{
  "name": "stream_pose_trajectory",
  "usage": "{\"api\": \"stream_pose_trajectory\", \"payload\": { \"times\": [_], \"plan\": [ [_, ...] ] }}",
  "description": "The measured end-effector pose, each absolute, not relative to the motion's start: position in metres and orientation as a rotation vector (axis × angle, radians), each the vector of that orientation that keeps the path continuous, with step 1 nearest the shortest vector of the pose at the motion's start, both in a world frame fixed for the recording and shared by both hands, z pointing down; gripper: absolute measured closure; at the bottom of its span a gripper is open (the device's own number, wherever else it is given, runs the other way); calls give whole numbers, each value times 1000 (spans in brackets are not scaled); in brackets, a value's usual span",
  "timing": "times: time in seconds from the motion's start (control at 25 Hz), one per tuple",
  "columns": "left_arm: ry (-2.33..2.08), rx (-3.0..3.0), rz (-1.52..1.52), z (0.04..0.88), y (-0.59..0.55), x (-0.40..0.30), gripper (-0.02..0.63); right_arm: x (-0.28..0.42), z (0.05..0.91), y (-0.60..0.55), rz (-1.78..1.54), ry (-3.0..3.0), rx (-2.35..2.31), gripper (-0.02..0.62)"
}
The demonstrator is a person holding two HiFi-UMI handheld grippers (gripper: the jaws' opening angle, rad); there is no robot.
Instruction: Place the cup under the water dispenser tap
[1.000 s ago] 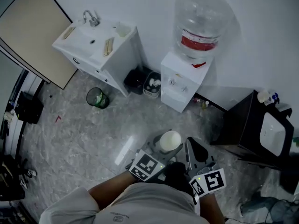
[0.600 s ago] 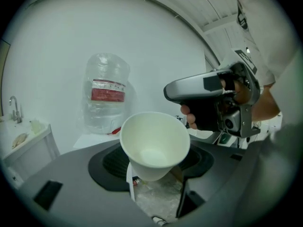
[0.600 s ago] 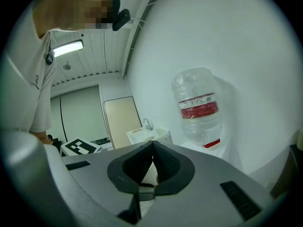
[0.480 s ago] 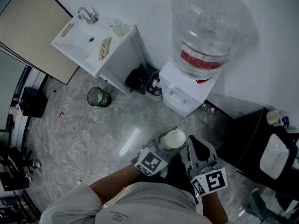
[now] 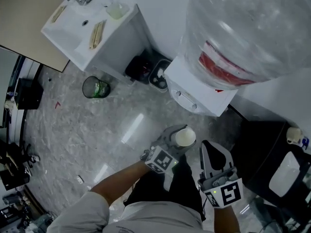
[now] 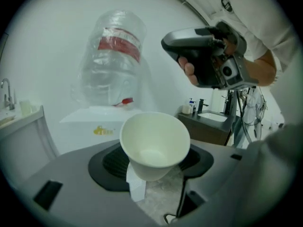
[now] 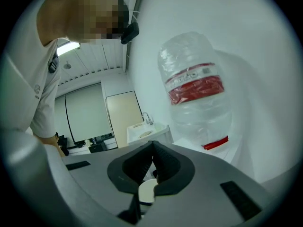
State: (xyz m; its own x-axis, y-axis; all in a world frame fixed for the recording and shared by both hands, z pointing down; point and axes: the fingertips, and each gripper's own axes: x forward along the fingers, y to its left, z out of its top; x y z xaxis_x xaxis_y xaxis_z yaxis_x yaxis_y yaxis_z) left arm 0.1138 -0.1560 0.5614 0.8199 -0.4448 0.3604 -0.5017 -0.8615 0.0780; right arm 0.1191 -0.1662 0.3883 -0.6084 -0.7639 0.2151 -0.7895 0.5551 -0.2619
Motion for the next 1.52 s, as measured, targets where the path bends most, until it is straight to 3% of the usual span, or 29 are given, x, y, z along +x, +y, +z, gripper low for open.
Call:
{"api": "stream_pose_trajectory", "payload": {
  "times": [0.68,1.52],
  "plan": [
    [-625,2816,703,864,-239,150,325,129,561,-201,560,-2677,1431,580],
    [-575,2844,672,932,-262,182,299,131,615,-194,632,-2570,1346,580]
  ]
}}
